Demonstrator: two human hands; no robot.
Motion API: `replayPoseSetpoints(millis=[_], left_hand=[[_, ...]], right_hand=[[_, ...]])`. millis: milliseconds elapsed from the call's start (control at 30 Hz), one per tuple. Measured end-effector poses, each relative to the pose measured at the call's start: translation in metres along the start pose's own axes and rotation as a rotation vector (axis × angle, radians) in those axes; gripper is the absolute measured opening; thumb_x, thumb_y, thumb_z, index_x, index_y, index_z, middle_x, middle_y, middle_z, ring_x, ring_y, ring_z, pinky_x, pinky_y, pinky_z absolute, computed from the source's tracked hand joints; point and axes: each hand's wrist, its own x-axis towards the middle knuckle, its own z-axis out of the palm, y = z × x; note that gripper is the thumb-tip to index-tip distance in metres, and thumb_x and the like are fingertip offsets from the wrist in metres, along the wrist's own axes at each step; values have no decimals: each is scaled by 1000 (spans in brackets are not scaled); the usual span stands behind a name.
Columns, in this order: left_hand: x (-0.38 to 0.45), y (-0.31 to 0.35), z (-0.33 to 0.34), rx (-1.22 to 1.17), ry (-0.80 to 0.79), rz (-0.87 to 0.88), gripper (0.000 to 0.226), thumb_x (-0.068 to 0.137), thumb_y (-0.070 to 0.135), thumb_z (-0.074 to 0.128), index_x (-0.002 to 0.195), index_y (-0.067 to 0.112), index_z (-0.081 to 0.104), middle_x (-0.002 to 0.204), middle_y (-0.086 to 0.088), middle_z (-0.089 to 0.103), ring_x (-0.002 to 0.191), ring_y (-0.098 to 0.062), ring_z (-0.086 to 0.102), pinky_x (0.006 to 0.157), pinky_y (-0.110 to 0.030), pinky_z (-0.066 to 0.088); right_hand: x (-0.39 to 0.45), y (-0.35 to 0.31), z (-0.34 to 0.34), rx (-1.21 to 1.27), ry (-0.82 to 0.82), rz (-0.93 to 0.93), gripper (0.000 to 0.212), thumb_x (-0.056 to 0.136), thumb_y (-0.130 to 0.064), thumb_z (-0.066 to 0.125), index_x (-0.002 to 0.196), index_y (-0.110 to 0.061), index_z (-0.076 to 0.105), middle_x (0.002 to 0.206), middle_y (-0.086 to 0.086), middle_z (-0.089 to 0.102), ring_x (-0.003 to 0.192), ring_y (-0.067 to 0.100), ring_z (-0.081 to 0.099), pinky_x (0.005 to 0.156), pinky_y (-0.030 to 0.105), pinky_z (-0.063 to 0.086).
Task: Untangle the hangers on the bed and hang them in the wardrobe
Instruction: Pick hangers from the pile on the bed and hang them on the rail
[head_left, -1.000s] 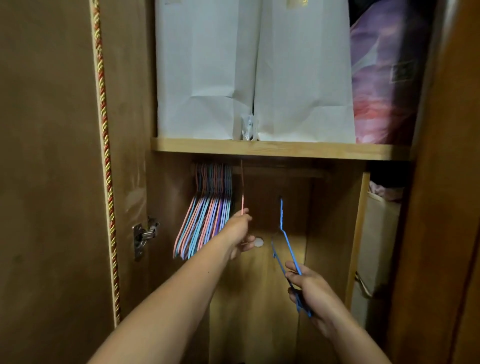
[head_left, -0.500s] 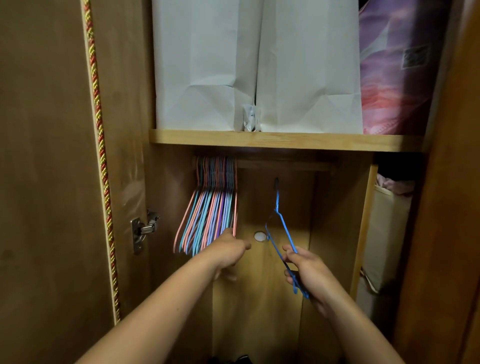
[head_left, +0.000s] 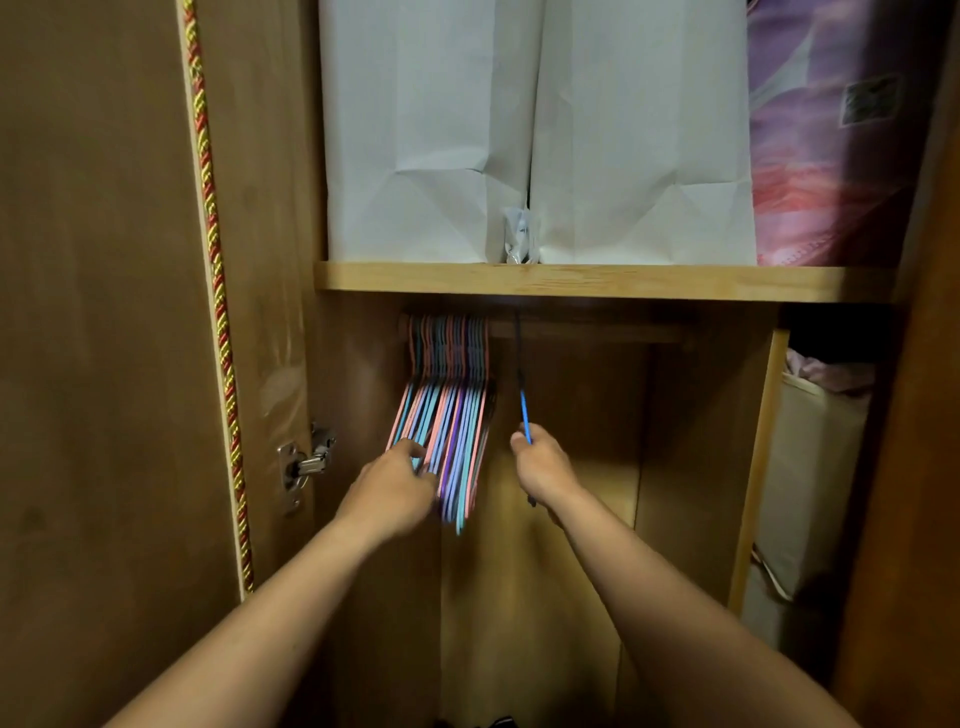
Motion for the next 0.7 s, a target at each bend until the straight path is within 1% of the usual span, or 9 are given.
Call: replayPoseSetpoints(millis=[100,233,300,367,433,500,600,633,700], left_hand=[[0,-6,-6,-8,-5,-11,44,90,33,59,132,28,51,117,-3,67,100,-21,67,92,-41,56],[-1,-12,-15,19,23,-15,42,90,32,58,131,28,52,119,-2,67,100,-21,66,92,-39,55],[-2,-14,-18,18,28,-20,40,91,31,58,130,26,53,119,-4,67,102,-22,66,93,-37,54],[-1,-16,-18,27,24,-28,39,91,32,59,130,26,53,119,-4,67,102,-22,66,93,-36,54],[-3,-15,-18,21,10,-35,40,92,33,60,130,27,52,120,-4,66,100,-21,65,86,-33,55],[-6,-14,-18,4,-6,-43,37,93,34,61,128,27,52,119,-3,66,96,-18,65,73,-29,53],[-15,-16,-18,-7,5,-62,30,91,34,61,120,29,55,115,-1,66,97,-20,66,80,-31,54],[-20,-17,-17,-12,12,-71,26,92,33,60,117,29,55,112,-1,66,96,-19,65,78,-29,52],[-32,-20,-16,-31,31,-78,18,94,27,59,111,30,54,107,2,65,89,-15,62,70,-24,46]], right_hand=[[-5,5,24,-10,-54,-30,41,106,-32,36,145,-21,45,140,5,56,129,28,50,101,33,39],[8,9,54,-13,-112,-76,41,101,-44,34,140,-34,44,127,-2,64,117,24,60,101,41,49],[26,20,68,-12,-154,-70,49,98,-49,33,144,-32,40,129,1,62,117,25,60,101,45,49],[39,31,77,-42,-159,-50,65,94,-60,28,150,-28,32,134,7,58,122,29,57,104,46,47],[44,36,78,-51,-166,-32,77,90,-69,22,153,-25,28,137,10,55,125,31,54,105,46,45],[21,14,61,-59,-158,-7,82,89,-72,18,154,-23,27,141,12,52,128,32,52,108,45,43],[-9,-11,41,-130,-107,26,68,103,-54,22,158,-15,17,154,17,37,141,36,35,115,41,30],[-16,-15,35,-198,-64,1,66,105,-50,23,158,-13,15,156,17,33,143,36,31,115,41,26],[-36,-24,26,-301,86,-142,60,105,-42,31,156,-11,23,155,13,33,141,33,29,114,41,26]])
